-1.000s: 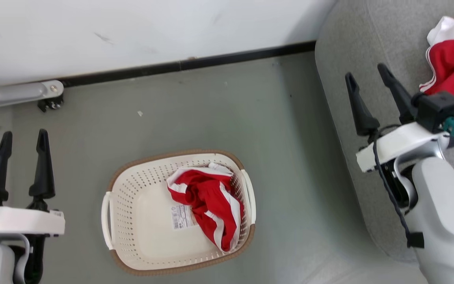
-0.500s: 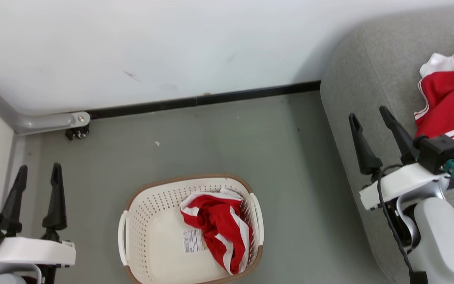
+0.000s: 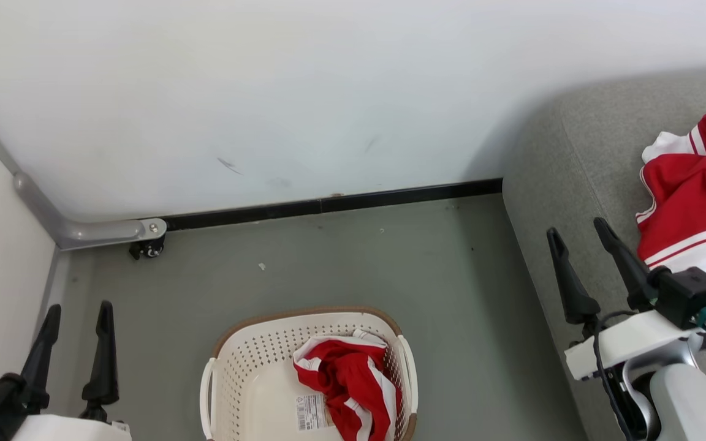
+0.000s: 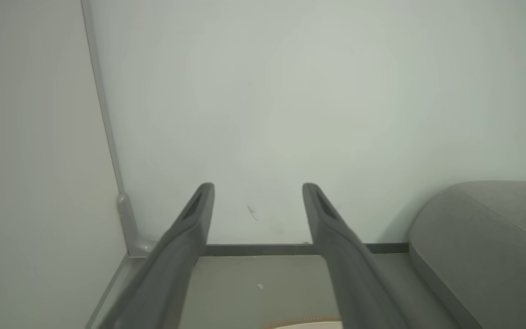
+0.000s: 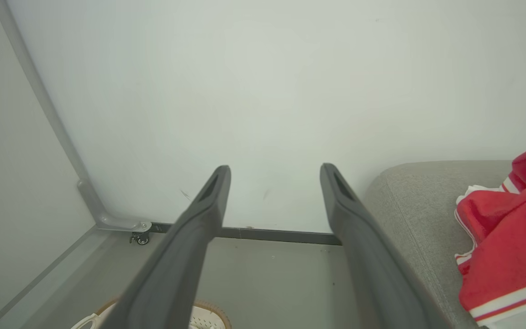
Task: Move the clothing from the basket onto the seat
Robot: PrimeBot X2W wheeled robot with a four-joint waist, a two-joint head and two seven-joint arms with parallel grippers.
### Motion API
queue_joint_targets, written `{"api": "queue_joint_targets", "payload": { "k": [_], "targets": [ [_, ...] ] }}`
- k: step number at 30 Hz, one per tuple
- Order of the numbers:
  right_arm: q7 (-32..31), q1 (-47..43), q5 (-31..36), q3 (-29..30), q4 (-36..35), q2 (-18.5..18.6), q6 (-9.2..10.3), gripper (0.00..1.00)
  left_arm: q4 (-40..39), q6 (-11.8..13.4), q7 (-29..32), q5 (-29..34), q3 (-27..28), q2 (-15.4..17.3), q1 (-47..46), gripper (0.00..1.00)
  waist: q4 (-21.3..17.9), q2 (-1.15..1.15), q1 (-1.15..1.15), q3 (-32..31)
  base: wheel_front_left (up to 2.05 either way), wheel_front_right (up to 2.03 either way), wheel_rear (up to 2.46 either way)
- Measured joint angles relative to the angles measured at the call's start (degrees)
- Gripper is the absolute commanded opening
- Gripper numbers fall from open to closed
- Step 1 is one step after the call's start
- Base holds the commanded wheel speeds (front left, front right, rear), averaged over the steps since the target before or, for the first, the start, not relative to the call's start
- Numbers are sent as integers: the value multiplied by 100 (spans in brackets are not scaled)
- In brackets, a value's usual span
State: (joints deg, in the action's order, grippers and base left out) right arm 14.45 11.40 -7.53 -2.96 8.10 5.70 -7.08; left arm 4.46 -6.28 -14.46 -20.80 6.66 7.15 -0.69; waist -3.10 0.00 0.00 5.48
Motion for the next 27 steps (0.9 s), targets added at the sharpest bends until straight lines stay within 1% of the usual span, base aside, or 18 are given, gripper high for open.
{"api": "queue_joint_targets", "payload": {
  "k": [3, 8, 13, 27],
  "targets": [
    [0, -163, 0, 38, -67, -11, 1, 100, 8, -40, 0, 37, 1, -35, 151, 100, 20, 0, 0, -111, 0, 0, 0],
    [0, -446, 0, 37, -165, -30, 1, 100, 52, -44, 0, 175, -2, -96, 370, 100, 51, 0, 0, -306, 0, 0, 0],
    [0, -586, 2, 56, -232, -36, 1, 100, 86, -52, 0, 181, -1, -132, 486, 100, 66, 0, 0, -439, 0, 0, 0],
    [0, -916, 2, -19, -375, -46, 1, 100, 97, -93, 0, 232, 12, -166, 691, 100, 71, 0, 0, -646, 0, 0, 0]
  ]
}}
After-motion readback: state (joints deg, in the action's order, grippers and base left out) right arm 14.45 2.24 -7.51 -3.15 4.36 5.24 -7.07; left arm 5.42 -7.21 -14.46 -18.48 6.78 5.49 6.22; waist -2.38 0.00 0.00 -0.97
